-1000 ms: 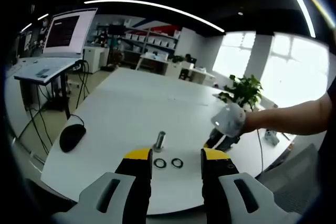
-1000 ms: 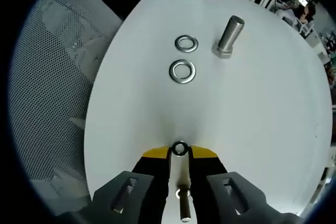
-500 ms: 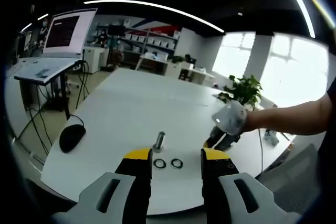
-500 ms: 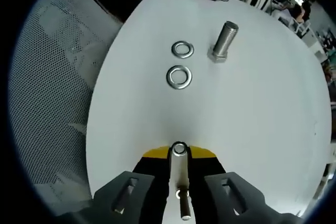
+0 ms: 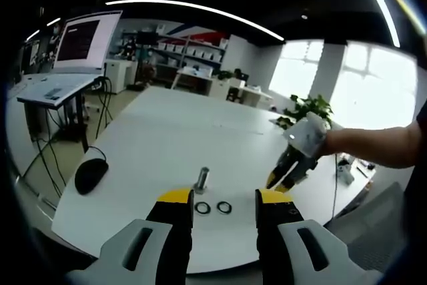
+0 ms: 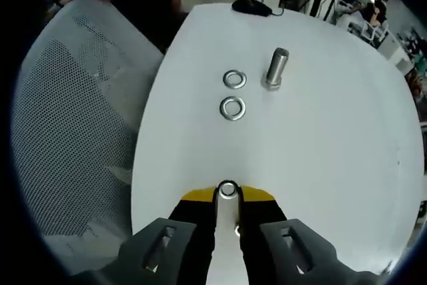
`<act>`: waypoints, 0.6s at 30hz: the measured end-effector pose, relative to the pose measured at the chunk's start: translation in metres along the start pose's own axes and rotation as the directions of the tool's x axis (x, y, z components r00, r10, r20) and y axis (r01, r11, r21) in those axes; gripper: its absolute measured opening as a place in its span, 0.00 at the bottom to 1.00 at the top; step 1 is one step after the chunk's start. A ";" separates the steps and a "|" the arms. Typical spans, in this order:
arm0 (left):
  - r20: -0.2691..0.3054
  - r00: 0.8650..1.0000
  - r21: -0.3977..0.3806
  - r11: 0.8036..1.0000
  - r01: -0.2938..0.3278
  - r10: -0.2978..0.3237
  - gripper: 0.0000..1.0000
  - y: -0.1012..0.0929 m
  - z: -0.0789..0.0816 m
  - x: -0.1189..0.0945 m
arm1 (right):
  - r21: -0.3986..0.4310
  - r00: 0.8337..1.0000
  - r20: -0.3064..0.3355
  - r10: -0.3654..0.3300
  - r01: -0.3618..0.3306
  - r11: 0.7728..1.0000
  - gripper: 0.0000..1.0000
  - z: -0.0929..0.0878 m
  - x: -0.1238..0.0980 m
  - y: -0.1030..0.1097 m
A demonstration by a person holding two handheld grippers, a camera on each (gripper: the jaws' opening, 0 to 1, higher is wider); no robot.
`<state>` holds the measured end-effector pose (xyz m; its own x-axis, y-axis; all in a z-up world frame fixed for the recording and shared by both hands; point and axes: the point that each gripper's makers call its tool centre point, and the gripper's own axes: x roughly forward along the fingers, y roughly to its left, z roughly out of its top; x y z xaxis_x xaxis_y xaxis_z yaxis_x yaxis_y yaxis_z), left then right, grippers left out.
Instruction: Place the washer onto the threaded stud by aligning its center hole with the stud, sliding it down to the base, and recovering from edge contact or off-axis alignment until the washer reaches the visible bottom stop.
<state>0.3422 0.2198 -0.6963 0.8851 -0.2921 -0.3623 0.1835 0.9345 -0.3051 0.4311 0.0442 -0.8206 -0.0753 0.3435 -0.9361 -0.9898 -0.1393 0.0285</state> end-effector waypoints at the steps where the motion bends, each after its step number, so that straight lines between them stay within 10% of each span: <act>1: 0.000 1.000 0.000 1.000 0.000 0.000 0.35 0.000 0.000 0.000 | -0.002 1.000 0.001 -0.002 0.002 1.000 0.13 0.000 -0.002 0.000; 18: -0.004 1.000 0.001 1.000 -0.001 0.001 0.35 0.000 -0.001 0.000 | -0.023 0.996 -0.041 -0.081 0.080 0.996 0.13 -0.022 -0.038 -0.002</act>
<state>0.3417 0.2196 -0.6973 0.8836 -0.2919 -0.3662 0.1830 0.9350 -0.3037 0.4391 0.0111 -0.7932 0.0105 0.3154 -0.9489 -0.9896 -0.1326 -0.0551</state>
